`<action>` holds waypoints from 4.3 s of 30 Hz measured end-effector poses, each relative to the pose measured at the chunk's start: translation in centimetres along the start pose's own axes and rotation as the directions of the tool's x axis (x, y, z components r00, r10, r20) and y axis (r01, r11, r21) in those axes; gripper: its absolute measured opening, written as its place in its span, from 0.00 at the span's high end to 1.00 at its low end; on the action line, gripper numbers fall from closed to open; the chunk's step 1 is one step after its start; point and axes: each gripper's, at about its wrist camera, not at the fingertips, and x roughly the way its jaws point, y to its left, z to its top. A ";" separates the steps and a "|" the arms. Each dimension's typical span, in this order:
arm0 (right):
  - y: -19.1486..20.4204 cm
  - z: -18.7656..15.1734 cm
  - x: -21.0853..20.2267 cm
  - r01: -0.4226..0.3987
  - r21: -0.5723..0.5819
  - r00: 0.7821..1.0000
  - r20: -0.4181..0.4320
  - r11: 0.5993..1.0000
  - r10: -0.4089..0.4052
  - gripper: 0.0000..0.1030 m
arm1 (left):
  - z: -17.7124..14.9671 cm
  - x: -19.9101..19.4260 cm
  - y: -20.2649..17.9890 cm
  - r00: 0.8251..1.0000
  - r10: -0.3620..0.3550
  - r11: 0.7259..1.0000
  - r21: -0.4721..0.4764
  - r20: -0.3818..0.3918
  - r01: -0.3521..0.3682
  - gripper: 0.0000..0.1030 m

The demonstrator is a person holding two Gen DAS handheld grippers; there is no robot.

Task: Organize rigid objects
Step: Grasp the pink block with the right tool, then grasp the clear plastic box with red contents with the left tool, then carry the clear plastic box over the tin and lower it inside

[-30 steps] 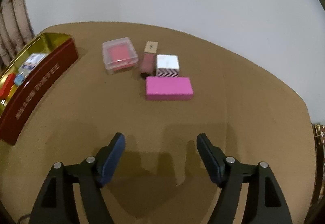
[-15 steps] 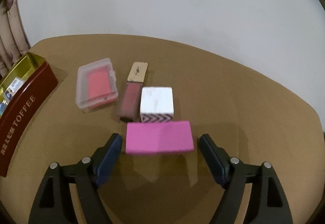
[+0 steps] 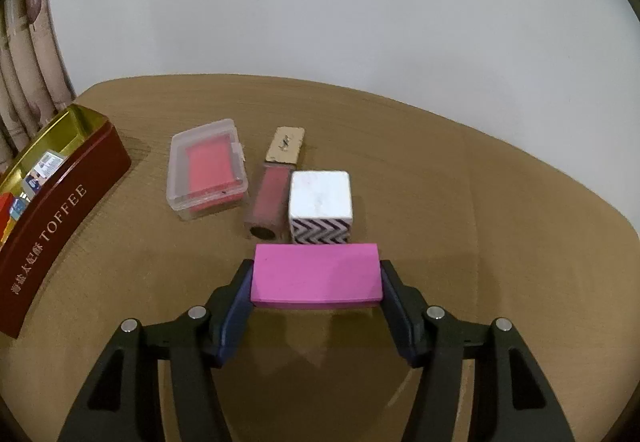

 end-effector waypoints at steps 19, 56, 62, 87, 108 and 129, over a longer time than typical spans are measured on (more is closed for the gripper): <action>-3.0 -8.9 -6.6 -0.002 -0.001 1.000 0.002 1.000 0.002 0.40 | 8.5 -1.7 -16.6 0.921 -0.311 0.949 -0.033 -0.236 0.312 0.12; -3.1 -8.3 -6.5 -0.013 0.000 1.000 -0.002 1.000 0.013 0.39 | 8.3 6.5 -28.9 0.907 -0.248 0.964 0.002 -0.341 0.265 0.51; -3.0 -8.2 -6.4 -0.013 0.001 1.000 -0.002 1.000 0.013 0.39 | 4.8 3.8 -26.7 0.901 -0.295 0.945 0.042 -0.318 0.324 0.51; -2.6 -8.0 -6.2 0.056 0.069 0.998 -0.005 0.996 -0.056 0.39 | 0.5 -8.1 -20.2 0.924 -0.348 0.905 0.198 -0.159 0.375 0.51; -2.5 -8.1 -6.3 0.060 0.070 0.998 -0.006 0.996 -0.060 0.39 | 5.2 -4.5 -9.6 0.976 -0.198 0.975 0.084 -0.091 0.205 0.51; -2.4 -8.0 -6.3 0.063 0.071 0.998 -0.007 0.995 -0.063 0.39 | 5.8 2.3 -4.4 0.975 -0.167 0.984 0.030 -0.147 0.173 0.51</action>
